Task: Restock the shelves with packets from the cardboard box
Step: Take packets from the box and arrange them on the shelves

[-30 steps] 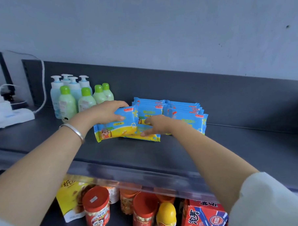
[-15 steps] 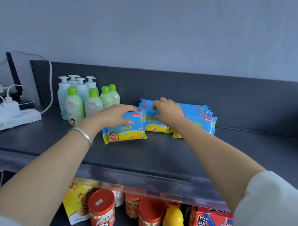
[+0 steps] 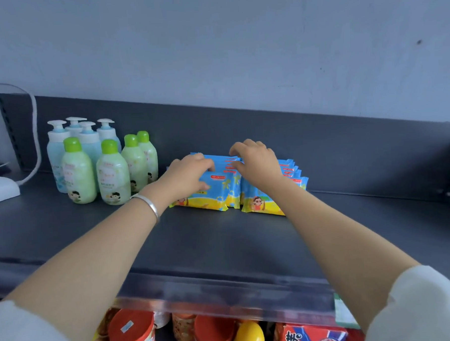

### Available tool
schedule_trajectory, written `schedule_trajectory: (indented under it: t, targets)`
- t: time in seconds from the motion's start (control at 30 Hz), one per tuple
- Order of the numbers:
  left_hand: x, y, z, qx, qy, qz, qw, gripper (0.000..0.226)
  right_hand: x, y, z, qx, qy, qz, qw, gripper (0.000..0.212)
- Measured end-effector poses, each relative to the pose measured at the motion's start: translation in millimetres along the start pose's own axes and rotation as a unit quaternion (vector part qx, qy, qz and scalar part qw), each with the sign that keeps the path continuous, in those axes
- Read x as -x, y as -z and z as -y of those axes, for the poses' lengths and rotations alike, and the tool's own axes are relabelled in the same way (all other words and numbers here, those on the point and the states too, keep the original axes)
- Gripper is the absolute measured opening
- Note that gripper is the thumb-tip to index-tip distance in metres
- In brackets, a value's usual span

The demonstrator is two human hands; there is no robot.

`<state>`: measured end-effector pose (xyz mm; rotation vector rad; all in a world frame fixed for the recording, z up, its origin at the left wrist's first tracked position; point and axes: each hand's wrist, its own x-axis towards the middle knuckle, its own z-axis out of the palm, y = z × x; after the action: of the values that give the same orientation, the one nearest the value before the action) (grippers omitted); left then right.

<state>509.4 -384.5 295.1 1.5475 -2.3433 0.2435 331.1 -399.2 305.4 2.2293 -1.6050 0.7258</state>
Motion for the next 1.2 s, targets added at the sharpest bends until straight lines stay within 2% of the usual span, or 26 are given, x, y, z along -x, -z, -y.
schedule_trajectory:
  t: [0.13,0.3,0.43,0.5,0.73,0.9,0.97,1.2]
  targets:
    - [-7.6,-9.6,-10.1,-0.046,-0.009,-0.04,0.998,0.044,9.8,3.8,-7.8,0.004,-0.005,-0.01,1.0,0.028]
    - [-10.2,-26.6,-13.8,-0.043,0.016,-0.063,0.997,0.047,20.6,2.6,-10.9,0.016,-0.01,-0.005,1.0,0.029]
    - [-4.8,-27.8,-10.5,-0.04,0.04,-0.095,0.994,0.069,27.9,2.6,-11.8,0.018,-0.017,0.006,1.0,0.03]
    - [-2.9,-26.2,-9.9,-0.046,0.036,-0.102,0.993,0.073,30.8,3.7,-12.7,0.015,-0.021,0.007,1.0,0.03]
    - [1.7,-22.2,-14.5,-0.036,0.03,-0.101,0.994,0.068,38.7,9.0,-15.4,0.016,-0.03,0.011,0.999,0.029]
    - [6.3,-18.1,-16.3,-0.026,0.012,-0.017,0.999,0.077,45.9,9.5,-18.7,0.013,-0.029,0.019,0.999,0.029]
    - [10.8,-16.9,-16.2,-0.019,0.014,-0.013,1.0,0.074,48.3,9.0,-19.7,0.011,-0.029,0.021,0.999,0.029]
    - [9.0,-7.8,-50.2,0.018,-0.034,-0.069,0.997,0.04,68.4,16.6,-30.0,0.007,-0.036,0.031,0.999,0.028]
